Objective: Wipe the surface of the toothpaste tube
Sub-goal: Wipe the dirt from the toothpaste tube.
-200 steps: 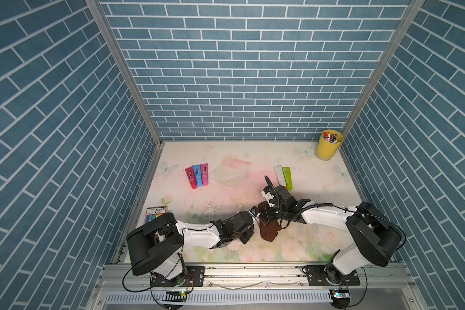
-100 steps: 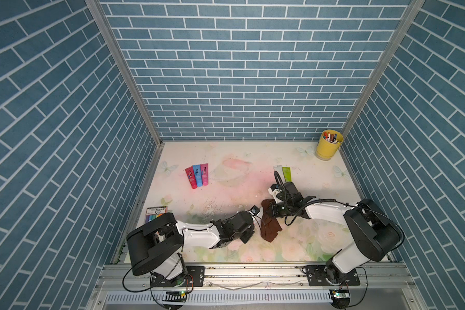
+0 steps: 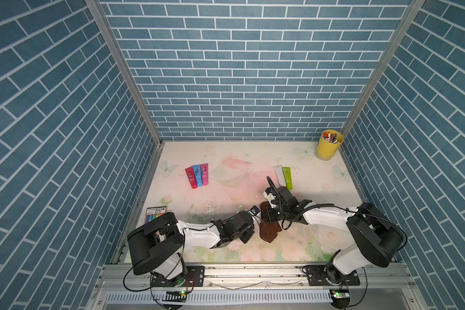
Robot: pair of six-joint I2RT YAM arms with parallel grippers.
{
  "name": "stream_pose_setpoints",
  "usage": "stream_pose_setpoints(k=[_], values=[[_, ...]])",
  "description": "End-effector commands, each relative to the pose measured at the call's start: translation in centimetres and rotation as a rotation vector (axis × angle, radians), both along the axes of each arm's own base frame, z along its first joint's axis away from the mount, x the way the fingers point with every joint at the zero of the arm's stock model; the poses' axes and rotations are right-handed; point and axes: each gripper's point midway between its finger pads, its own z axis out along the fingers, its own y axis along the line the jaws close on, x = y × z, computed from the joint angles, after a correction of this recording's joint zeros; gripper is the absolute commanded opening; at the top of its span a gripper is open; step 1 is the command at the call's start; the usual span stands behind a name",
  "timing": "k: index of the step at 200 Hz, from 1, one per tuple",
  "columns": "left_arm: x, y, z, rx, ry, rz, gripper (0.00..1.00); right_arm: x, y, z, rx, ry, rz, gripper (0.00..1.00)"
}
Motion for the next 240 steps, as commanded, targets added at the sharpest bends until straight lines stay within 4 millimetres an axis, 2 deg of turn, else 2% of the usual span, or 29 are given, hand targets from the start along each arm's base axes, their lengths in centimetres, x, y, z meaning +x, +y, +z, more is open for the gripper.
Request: stream_pose_setpoints(k=[1, 19, 37, 54, 82, 97, 113, 126, 148, 196, 211, 240], values=[[-1.0, -2.0, 0.6, -0.048, 0.02, -0.088, 0.0, -4.7, 0.8, -1.4, 0.035, 0.161, 0.089, 0.0], [-1.0, -1.9, 0.7, -0.05, 0.019, -0.089, 0.0, -4.4, 1.0, -1.4, 0.039, 0.151, 0.092, 0.0], [-1.1, -1.9, 0.7, -0.052, 0.018, -0.089, 0.0, -3.3, 0.1, -1.8, -0.008, 0.134, 0.05, 0.0], [-1.1, -1.9, 0.8, -0.055, 0.018, -0.09, 0.0, -1.2, -1.7, -2.3, -0.012, 0.145, -0.036, 0.0], [-1.2, -1.9, 0.8, -0.059, 0.019, -0.097, 0.0, 2.3, -6.4, -3.0, -0.099, 0.1, -0.204, 0.0], [-1.3, -2.0, 0.7, -0.056, 0.023, -0.103, 0.0, 3.3, -8.1, -3.2, -0.154, 0.079, -0.251, 0.0], [-1.3, -2.1, 0.7, -0.054, 0.024, -0.106, 0.0, 3.7, -8.7, -3.5, -0.172, 0.082, -0.268, 0.0], [-1.3, -2.1, 0.7, -0.055, 0.024, -0.107, 0.0, 3.6, -8.0, -3.5, -0.145, 0.097, -0.251, 0.0], [-1.3, -2.0, 0.8, -0.056, 0.023, -0.104, 0.0, 2.4, -5.2, -2.7, -0.046, 0.115, -0.172, 0.0], [-1.2, -2.1, 0.7, -0.054, 0.024, -0.105, 0.0, -2.7, 0.8, 0.0, 0.061, 0.146, 0.045, 0.0], [-1.3, -2.0, 0.7, -0.056, 0.024, -0.104, 0.0, -3.1, 0.9, 0.1, 0.074, 0.155, 0.047, 0.0], [-1.3, -2.0, 0.8, -0.055, 0.023, -0.104, 0.0, -2.2, -0.7, -1.2, 0.003, 0.146, 0.015, 0.0]])
